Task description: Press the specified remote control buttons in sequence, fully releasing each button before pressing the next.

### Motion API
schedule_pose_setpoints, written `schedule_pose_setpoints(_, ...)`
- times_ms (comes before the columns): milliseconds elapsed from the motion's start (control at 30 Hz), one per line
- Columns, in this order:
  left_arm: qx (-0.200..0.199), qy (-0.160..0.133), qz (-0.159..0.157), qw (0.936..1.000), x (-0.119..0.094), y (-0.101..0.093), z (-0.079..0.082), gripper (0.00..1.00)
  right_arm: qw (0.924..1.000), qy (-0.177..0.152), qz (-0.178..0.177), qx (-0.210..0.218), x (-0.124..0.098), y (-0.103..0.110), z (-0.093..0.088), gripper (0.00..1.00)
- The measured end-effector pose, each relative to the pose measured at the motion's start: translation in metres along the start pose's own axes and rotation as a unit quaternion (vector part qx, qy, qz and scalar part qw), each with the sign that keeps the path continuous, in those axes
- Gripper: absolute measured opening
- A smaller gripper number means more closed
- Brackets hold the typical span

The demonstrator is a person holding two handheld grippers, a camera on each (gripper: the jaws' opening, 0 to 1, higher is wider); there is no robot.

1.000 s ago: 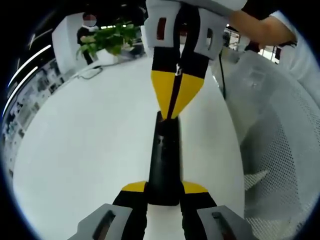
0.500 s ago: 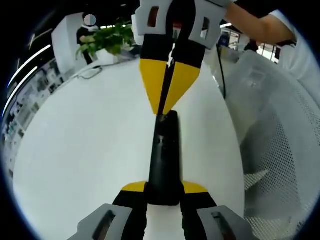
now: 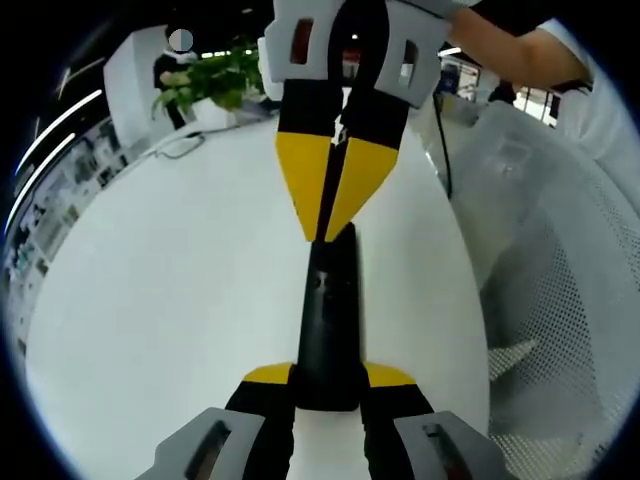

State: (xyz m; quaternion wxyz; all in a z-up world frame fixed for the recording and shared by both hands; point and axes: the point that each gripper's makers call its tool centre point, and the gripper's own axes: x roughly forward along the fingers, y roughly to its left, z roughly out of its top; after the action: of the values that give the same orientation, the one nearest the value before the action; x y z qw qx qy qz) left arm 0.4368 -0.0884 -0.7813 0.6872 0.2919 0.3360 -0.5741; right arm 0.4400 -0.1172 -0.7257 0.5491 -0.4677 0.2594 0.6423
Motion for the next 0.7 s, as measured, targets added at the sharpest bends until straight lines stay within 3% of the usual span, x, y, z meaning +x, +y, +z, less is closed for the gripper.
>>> schedule_pose_setpoints(700, 0.0, -0.001, 0.0, 1.0, 0.0, 0.001, 0.0, 0.24, 0.9997, 0.006, 0.022, -0.003, 0.021, 0.007, -0.006, 0.0)
